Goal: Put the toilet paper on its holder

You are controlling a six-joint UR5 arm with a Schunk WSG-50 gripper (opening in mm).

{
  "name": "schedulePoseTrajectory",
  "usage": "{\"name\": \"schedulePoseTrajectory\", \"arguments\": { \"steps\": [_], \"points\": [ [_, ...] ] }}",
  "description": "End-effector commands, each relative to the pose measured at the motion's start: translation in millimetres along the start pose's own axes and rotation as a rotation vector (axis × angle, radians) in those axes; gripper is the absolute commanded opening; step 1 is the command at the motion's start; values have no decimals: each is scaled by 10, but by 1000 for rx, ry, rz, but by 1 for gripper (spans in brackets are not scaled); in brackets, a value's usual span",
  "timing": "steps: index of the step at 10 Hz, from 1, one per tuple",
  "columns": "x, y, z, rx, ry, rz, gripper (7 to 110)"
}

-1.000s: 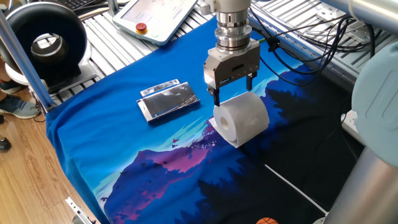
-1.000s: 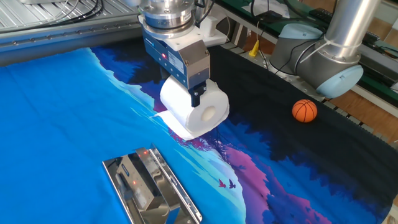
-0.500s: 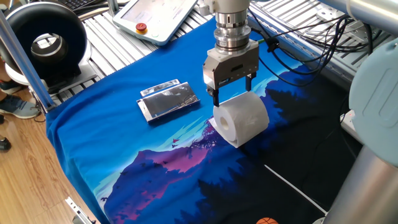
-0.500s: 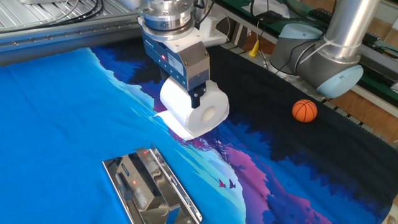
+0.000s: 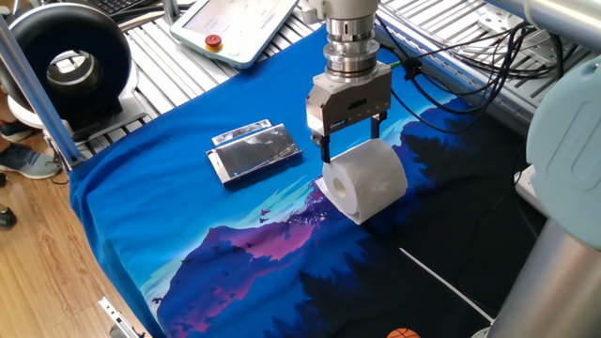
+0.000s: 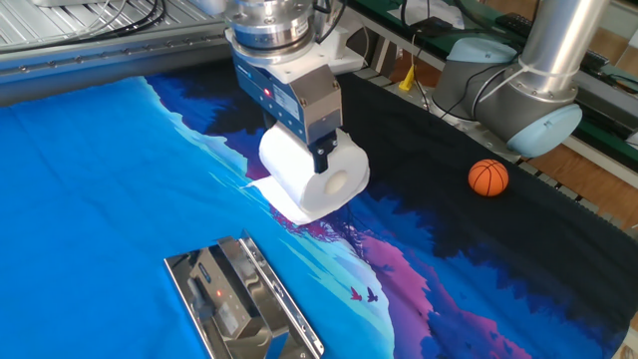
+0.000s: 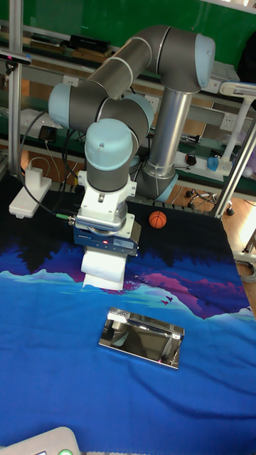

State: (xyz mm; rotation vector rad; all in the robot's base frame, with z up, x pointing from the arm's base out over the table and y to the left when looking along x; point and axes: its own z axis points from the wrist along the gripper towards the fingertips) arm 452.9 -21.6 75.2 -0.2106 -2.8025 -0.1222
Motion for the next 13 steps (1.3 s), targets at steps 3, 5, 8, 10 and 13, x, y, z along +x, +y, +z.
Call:
{"name": "schedulePoseTrajectory", "arguments": {
  "steps": [3,5,8,10,13],
  "points": [
    [71,20,3,-12,29,5,88],
    [89,17,3,-14,34,0,88],
    [6,94,11,-48,4,-24,88],
    [3,79,36,-41,19,-11,110],
    [6,62,62,-32,37,-6,110]
  ]
}}
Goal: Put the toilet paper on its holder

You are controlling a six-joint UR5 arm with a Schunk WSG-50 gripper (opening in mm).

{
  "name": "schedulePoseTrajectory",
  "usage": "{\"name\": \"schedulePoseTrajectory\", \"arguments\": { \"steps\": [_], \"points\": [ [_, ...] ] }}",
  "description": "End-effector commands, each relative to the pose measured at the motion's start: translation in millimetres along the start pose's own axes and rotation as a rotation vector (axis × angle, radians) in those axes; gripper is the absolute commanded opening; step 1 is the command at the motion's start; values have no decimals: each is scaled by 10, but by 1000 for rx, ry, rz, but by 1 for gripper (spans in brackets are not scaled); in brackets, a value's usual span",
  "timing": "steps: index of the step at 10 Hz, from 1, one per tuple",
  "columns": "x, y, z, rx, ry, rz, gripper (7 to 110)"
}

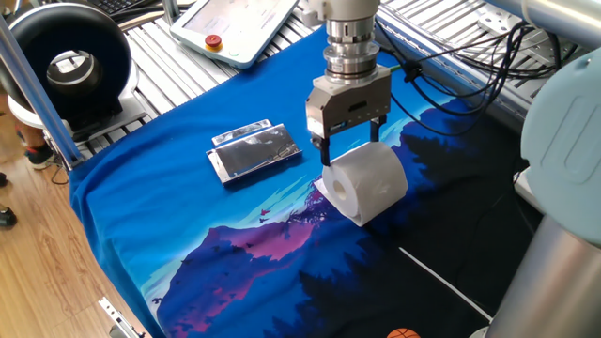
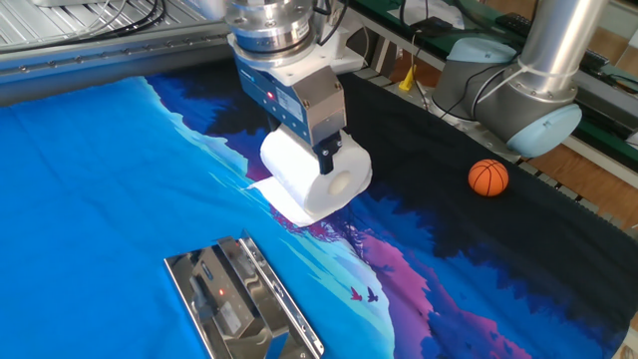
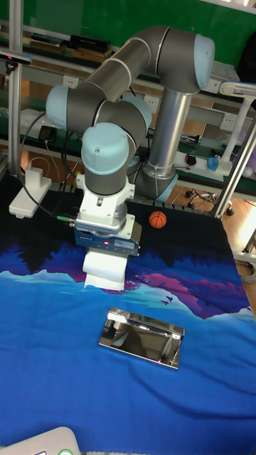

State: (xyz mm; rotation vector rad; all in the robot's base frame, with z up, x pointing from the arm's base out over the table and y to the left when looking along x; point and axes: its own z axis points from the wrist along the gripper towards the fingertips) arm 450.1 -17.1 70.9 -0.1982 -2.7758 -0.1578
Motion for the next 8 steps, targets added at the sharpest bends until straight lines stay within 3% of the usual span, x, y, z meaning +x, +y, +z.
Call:
{"name": "schedulePoseTrajectory", "arguments": {
  "steps": [1,8],
  "points": [
    [4,15,17,-4,20,13,110],
    [-18,-15,28,43,35,36,110]
  ]
}}
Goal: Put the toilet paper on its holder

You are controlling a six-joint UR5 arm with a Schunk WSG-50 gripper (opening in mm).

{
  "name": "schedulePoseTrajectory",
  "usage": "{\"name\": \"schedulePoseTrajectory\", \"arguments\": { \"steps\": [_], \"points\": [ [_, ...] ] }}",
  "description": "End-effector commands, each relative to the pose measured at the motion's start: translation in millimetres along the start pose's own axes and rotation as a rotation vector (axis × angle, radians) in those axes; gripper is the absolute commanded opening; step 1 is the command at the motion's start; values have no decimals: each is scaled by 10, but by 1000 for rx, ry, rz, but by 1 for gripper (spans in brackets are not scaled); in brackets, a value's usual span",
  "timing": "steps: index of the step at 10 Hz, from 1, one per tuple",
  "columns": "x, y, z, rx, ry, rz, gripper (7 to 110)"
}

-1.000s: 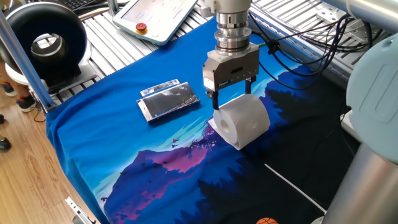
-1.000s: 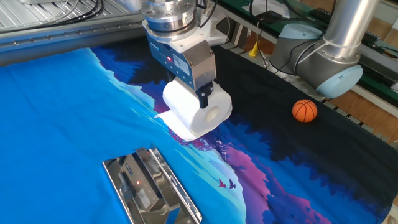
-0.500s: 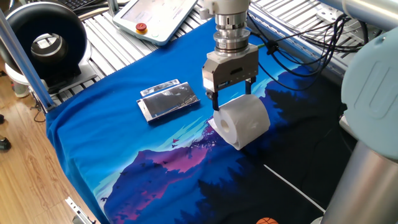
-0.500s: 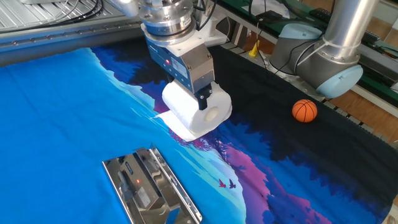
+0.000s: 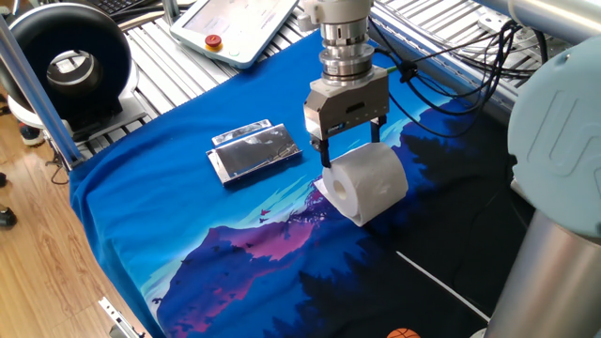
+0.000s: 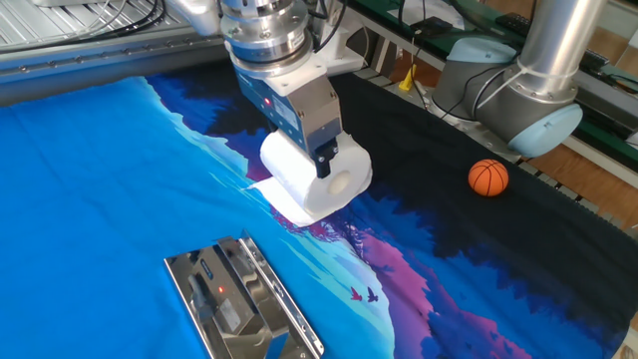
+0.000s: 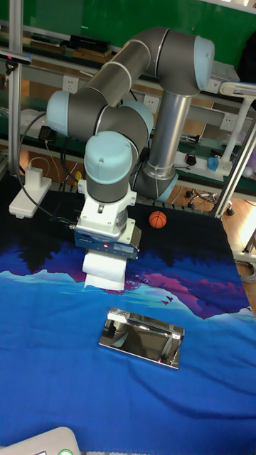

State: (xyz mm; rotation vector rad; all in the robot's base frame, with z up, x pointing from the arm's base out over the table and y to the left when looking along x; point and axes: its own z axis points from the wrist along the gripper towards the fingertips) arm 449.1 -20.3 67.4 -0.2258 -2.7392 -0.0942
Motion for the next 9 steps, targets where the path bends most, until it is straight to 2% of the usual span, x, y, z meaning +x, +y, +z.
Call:
{"name": "schedulePoseTrajectory", "arguments": {
  "steps": [1,4,6,9],
  "points": [
    [-17,26,7,10,3,10,110],
    [4,19,-14,11,4,9,110],
    [9,-97,-13,58,9,28,110],
    [13,-56,-22,56,12,36,110]
  ]
}}
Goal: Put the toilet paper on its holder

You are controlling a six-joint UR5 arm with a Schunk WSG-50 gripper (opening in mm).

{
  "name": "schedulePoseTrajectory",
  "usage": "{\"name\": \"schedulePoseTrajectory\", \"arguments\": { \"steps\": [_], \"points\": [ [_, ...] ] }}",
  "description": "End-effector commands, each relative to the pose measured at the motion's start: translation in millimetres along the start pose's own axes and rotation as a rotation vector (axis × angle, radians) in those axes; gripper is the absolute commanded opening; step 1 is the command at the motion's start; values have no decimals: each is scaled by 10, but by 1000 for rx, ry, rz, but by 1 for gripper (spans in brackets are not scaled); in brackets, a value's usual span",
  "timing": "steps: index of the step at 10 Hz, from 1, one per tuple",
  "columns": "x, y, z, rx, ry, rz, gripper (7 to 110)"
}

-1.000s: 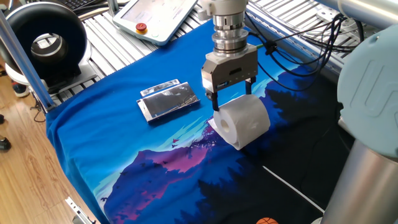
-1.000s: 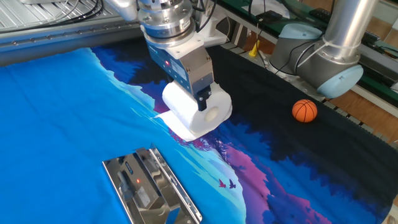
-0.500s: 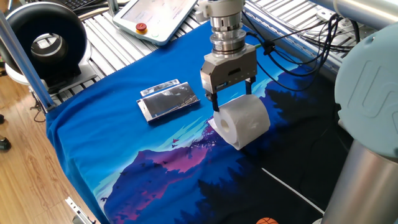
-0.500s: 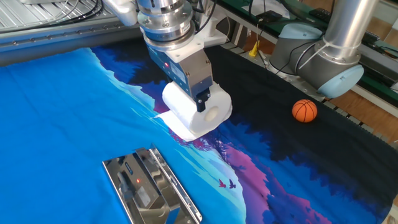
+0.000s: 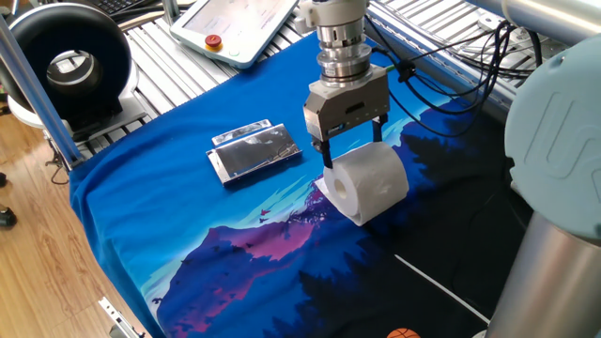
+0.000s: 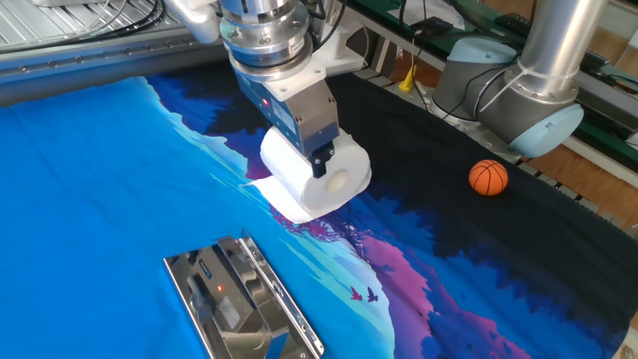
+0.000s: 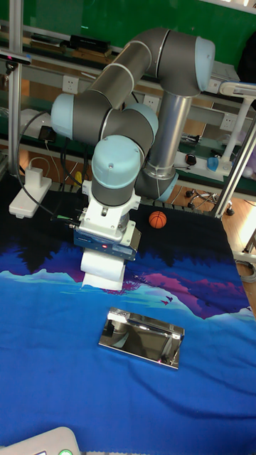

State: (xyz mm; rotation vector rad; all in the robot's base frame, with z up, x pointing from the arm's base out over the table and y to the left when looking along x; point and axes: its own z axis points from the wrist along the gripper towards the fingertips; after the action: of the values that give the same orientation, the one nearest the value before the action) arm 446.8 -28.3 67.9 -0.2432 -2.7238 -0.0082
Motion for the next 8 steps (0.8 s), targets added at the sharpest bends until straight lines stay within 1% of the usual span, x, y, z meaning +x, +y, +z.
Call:
{"name": "schedulePoseTrajectory", "arguments": {
  "steps": [1,4,5,7,8],
  "points": [
    [8,41,-27,-5,3,11,88],
    [-9,85,5,-11,9,17,88],
    [-7,102,11,-19,11,15,88],
    [33,80,-1,-18,18,14,88],
    [73,84,-9,-21,30,17,88]
  ]
}}
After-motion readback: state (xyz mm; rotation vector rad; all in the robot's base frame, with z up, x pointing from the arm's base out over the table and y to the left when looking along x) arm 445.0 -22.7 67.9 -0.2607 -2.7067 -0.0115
